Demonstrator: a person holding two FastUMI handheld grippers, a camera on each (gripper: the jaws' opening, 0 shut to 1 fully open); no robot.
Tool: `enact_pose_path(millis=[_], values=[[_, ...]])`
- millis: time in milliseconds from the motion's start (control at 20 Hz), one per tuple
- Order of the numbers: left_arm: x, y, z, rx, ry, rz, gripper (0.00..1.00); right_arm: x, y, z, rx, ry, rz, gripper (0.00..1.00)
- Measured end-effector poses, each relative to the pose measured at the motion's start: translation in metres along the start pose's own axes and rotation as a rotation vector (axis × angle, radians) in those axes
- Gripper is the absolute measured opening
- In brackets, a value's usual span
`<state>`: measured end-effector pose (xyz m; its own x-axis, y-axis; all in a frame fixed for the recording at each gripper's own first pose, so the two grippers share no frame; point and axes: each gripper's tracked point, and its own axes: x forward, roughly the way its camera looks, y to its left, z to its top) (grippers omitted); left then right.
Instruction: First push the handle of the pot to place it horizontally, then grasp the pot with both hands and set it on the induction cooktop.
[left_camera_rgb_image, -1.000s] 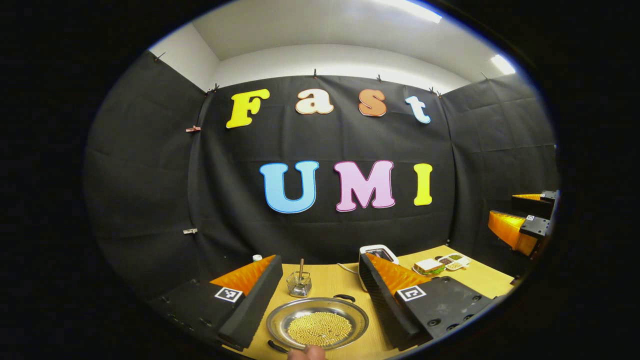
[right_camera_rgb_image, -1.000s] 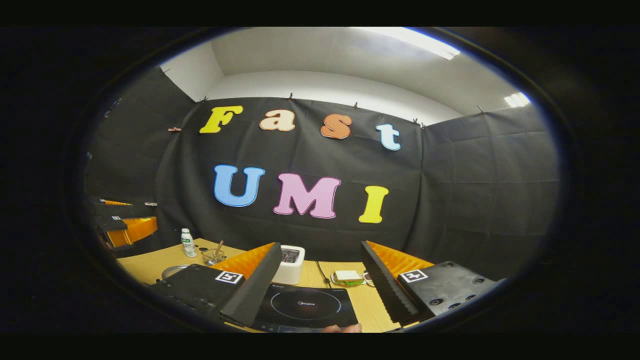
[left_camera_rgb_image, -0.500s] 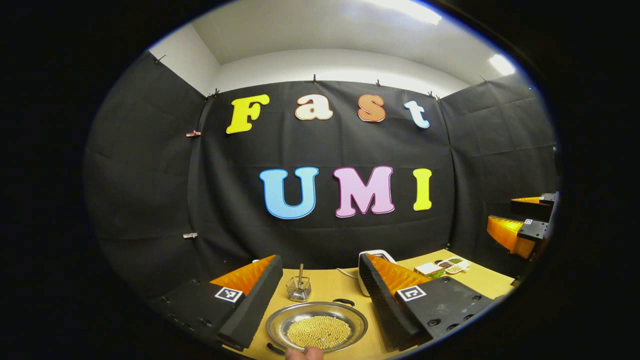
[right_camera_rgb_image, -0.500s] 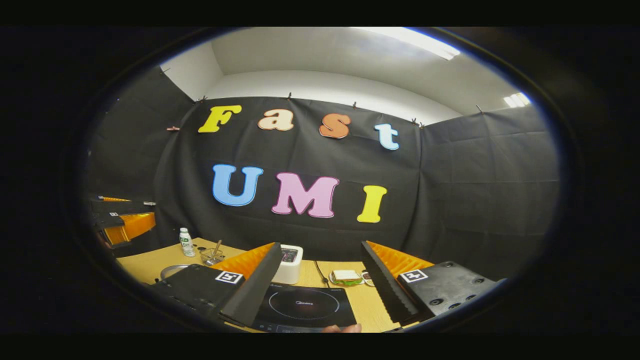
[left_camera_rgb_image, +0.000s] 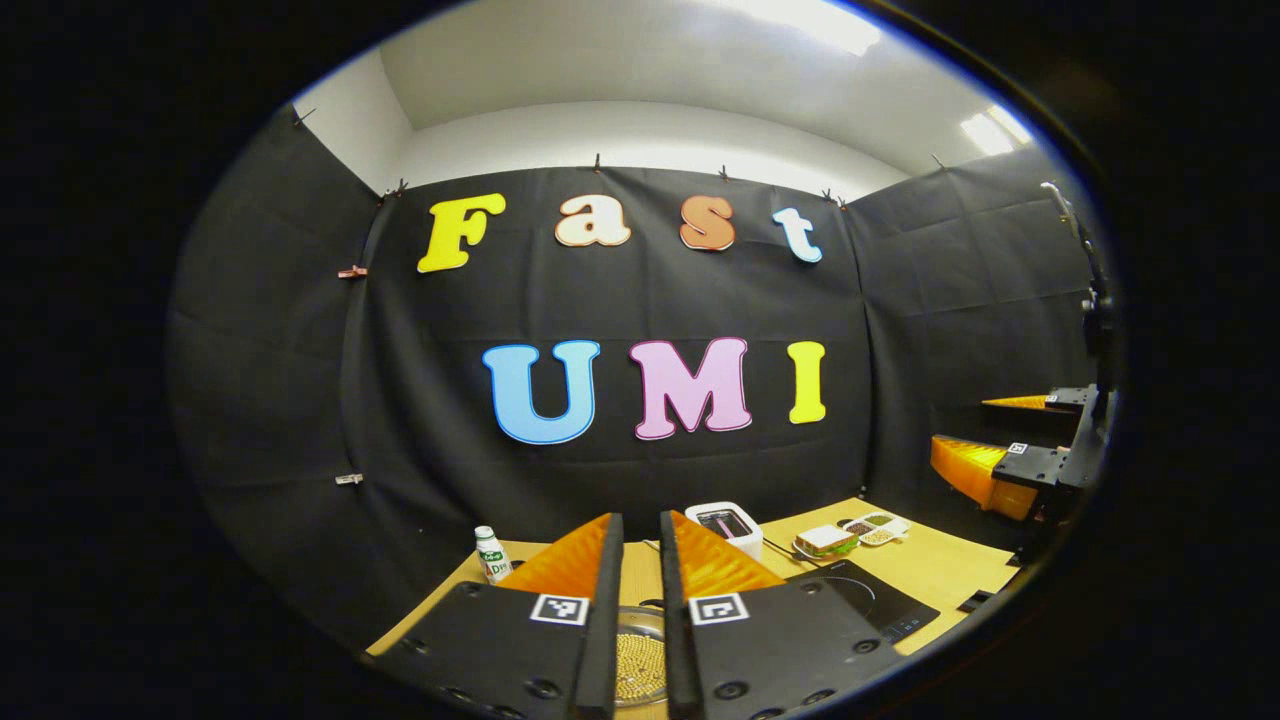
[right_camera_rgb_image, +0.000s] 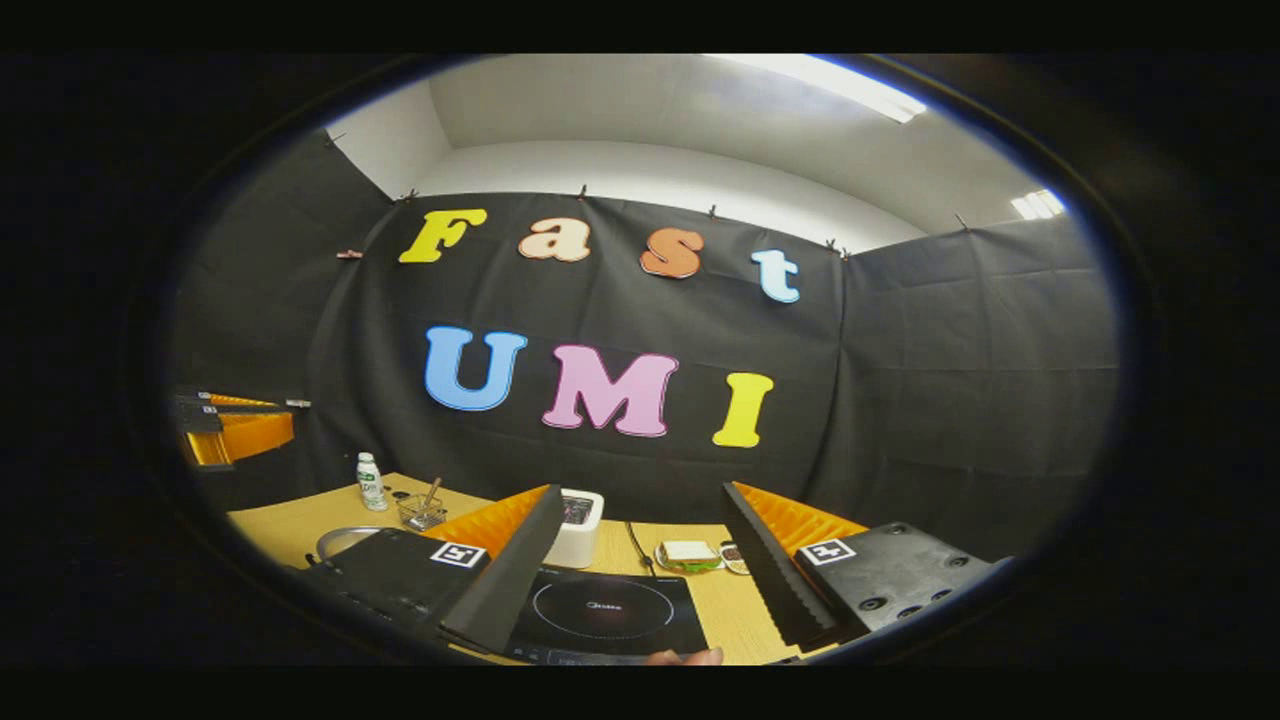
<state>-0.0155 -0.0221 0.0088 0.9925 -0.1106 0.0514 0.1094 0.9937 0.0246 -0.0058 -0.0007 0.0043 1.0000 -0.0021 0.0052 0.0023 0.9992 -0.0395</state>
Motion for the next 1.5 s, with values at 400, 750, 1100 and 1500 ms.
enact_pose_path(millis=[400, 750, 1100, 1500], values=[[-0.007, -0.002, -0.058, -0.046, 0.219, -0.057, 0.05, -0.001, 0.005, -0.003, -0.011, 0.004, 0.011, 0.98], [-0.041, -0.01, -0.135, -0.119, 0.474, -0.189, 0.05, -0.003, 0.014, -0.013, -0.019, 0.026, 0.025, 0.98], [-0.07, -0.005, -0.218, -0.161, 0.752, -0.235, 0.05, -0.004, 0.012, -0.022, -0.043, 0.053, 0.013, 0.98], [-0.086, 0.005, -0.282, -0.321, 1.026, -0.316, 0.05, -0.008, 0.009, -0.027, -0.05, 0.072, -0.003, 0.98]])
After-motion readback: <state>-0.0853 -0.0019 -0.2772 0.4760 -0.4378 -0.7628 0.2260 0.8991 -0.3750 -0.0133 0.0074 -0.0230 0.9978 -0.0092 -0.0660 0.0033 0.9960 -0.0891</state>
